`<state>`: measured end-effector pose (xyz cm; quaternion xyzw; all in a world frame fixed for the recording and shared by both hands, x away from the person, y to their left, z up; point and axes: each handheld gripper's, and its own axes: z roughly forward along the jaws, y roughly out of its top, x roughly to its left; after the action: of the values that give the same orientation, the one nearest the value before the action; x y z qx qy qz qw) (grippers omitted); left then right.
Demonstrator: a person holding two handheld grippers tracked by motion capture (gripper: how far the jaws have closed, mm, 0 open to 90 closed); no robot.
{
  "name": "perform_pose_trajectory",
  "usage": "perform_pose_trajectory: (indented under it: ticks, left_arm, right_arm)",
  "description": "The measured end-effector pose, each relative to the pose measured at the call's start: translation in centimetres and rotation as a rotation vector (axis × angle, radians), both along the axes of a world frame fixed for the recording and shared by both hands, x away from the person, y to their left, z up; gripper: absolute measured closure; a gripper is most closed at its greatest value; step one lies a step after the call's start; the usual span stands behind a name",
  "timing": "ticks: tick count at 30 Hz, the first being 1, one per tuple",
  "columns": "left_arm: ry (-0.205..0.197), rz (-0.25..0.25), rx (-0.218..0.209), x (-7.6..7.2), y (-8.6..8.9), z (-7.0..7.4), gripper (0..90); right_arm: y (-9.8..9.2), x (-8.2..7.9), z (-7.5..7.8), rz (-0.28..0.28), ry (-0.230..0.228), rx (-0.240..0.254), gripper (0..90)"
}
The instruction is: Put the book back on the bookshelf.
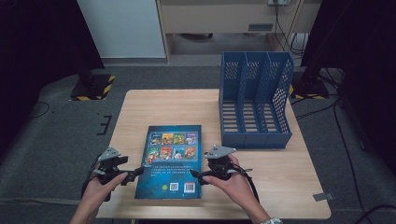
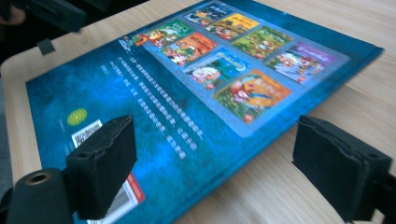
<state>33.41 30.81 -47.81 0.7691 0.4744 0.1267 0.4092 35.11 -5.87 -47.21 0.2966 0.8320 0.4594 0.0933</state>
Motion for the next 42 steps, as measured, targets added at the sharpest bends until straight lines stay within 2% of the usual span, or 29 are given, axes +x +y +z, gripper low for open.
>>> perform_pose_trajectory:
  ticks: [4, 11, 13, 16, 22, 27, 28, 32, 37, 42]
  left_arm:
    - [-0.012, -0.017, 0.038, 1.1, -1.1, -0.3, 7.2]
    - [0.018, -0.058, 0.04, 1.5, -2.2, -1.3, 7.2]
    - [0.031, -0.075, 0.072, 1.8, -2.6, -1.8, 7.1]
    - [0.044, -0.078, 0.081, 1.9, -2.6, -2.2, 5.3]
    - [0.066, -0.134, 0.045, 3.0, -2.5, -2.7, 3.8]
    - [0.086, -0.136, 0.021, 3.1, -2.5, -2.9, 2.9]
    - [0.088, -0.133, 0.014, 3.1, -2.5, -3.0, 2.9]
    - [0.112, -0.148, -0.04, 3.4, -2.0, -3.6, 2.3]
    - [0.135, -0.17, -0.074, 4.0, -1.9, -4.0, 0.0]
    - [0.141, -0.195, -0.079, 4.2, -2.2, -4.0, 0.0]
  right_arm:
    - [0.7, 0.9, -0.3, 0.006, 0.03, 0.001, 11.6]
    - [0.8, 1.4, -1.9, -0.003, 0.093, -0.009, 9.5]
    - [0.7, 1.5, -2.4, -0.005, 0.106, -0.013, 9.3]
    - [0.8, 1.6, -2.8, -0.004, 0.117, -0.02, 8.9]
    - [1.4, 2.0, -3.7, 0.002, 0.139, -0.022, 6.4]
    - [1.3, 2.2, -3.9, 0.003, 0.15, -0.009, 5.5]
    - [1.3, 2.5, -4.2, 0.004, 0.167, 0.013, 5.5]
    - [1.5, 3.0, -4.6, 0.011, 0.193, 0.041, 5.6]
    - [1.6, 3.2, -4.8, 0.012, 0.202, 0.058, 5.7]
    - [1.7, 3.2, -4.8, 0.008, 0.203, 0.06, 5.7]
